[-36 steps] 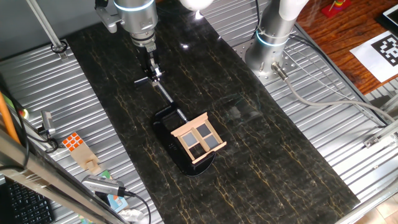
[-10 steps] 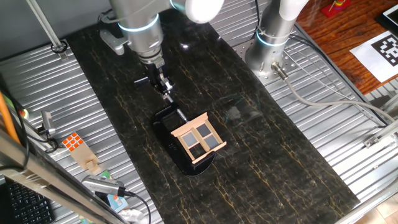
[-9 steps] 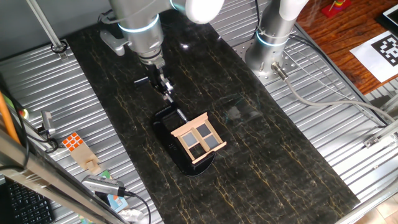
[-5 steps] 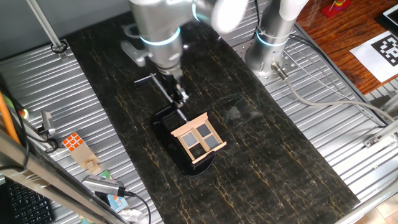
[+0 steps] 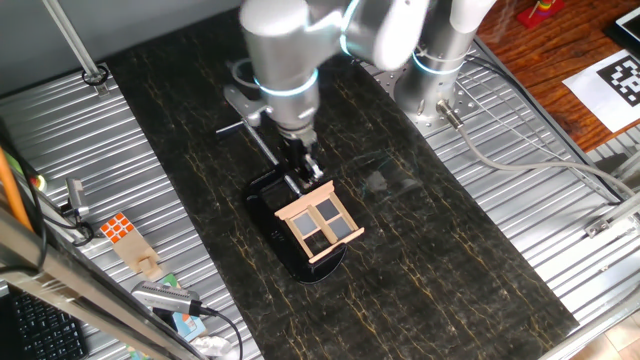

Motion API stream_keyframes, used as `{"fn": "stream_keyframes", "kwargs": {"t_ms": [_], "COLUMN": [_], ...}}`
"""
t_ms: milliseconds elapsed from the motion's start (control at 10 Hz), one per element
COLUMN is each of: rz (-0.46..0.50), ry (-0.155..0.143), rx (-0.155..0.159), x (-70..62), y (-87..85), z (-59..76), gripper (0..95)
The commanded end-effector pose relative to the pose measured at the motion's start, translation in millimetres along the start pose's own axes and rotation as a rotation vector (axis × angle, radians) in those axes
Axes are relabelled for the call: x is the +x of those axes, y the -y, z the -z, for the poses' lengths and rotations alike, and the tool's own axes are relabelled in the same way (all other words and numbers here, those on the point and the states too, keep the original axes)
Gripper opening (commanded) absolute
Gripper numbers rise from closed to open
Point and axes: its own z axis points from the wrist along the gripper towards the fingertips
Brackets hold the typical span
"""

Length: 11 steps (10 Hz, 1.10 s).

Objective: Open a sliding window

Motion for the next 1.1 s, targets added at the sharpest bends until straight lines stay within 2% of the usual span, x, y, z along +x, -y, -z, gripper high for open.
{"fn": "stream_keyframes", "kwargs": {"t_ms": [100, 300, 600, 800, 900, 1000, 1100], "rz": [-0.015, -0.019, -0.016, -0.012, -0.005, -0.004, -0.004], "ry": [0.002, 0.005, 0.007, 0.004, -0.011, -0.045, -0.066], "rx": [-0.001, -0.002, -0.004, -0.024, -0.032, -0.052, -0.058], "x": [-2.7, -4.9, -5.2, -5.2, -5.2, -5.2, -5.2], "y": [-11.5, -19.4, -19.9, -19.9, -19.9, -19.9, -19.9], "z": [-10.8, -16.2, -16.1, -16.1, -16.1, -16.1, -16.1], "gripper": [0.0, 0.0, 0.0, 0.0, 0.0, 0.0, 0.0]}}
